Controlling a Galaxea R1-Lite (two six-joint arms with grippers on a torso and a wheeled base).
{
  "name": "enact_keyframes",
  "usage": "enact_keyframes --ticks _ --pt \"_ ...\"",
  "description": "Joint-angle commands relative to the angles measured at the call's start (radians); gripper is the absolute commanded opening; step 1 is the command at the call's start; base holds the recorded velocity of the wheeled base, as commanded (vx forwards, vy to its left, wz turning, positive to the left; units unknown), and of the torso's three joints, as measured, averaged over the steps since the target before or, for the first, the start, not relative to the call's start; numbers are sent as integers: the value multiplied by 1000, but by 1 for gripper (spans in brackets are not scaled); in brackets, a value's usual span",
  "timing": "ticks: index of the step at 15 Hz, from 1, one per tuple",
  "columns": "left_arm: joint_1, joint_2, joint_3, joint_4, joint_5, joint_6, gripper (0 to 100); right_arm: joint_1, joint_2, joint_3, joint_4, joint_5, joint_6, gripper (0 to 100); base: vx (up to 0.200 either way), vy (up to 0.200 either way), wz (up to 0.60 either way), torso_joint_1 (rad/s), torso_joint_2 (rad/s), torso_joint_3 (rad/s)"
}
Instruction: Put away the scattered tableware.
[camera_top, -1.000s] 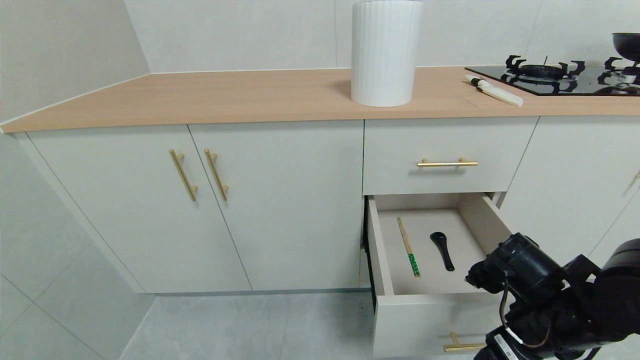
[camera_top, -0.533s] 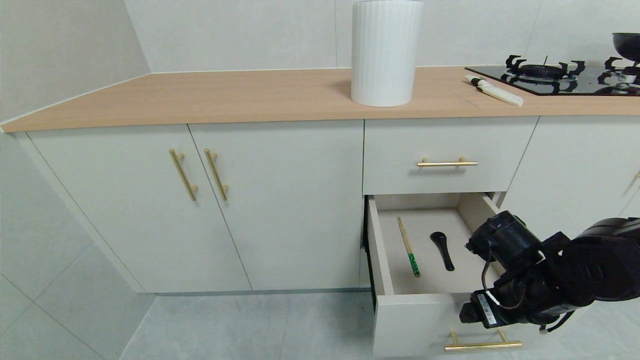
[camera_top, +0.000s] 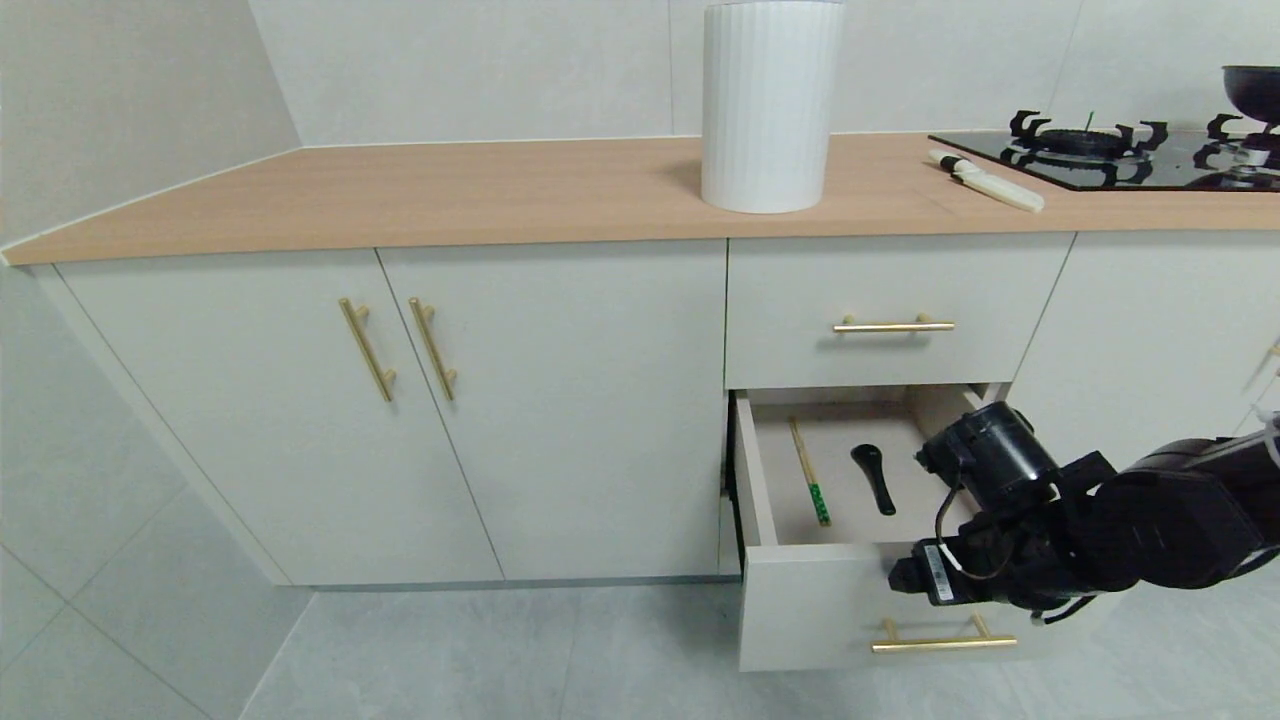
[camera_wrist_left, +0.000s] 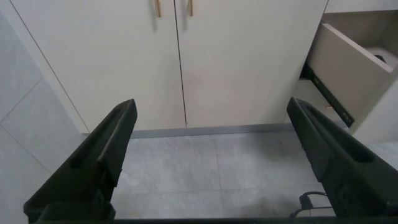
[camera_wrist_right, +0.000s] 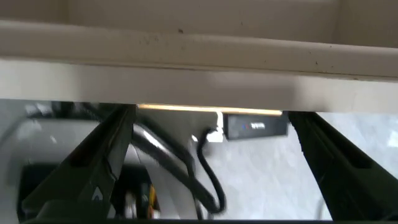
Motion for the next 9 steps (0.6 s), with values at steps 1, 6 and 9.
enact_keyframes --ticks 1,6,9 --pt "0 0 0 0 0 0 100 -13 46 -4 -42 -1 -1 100 0 0 0 0 0 0" --pt "0 0 0 0 0 0 100 -33 96 -30 -252 -3 -14 100 0 0 0 0 0 0" --pt "0 0 0 0 0 0 100 -39 133 -29 -343 -5 -20 100 0 0 0 0 0 0"
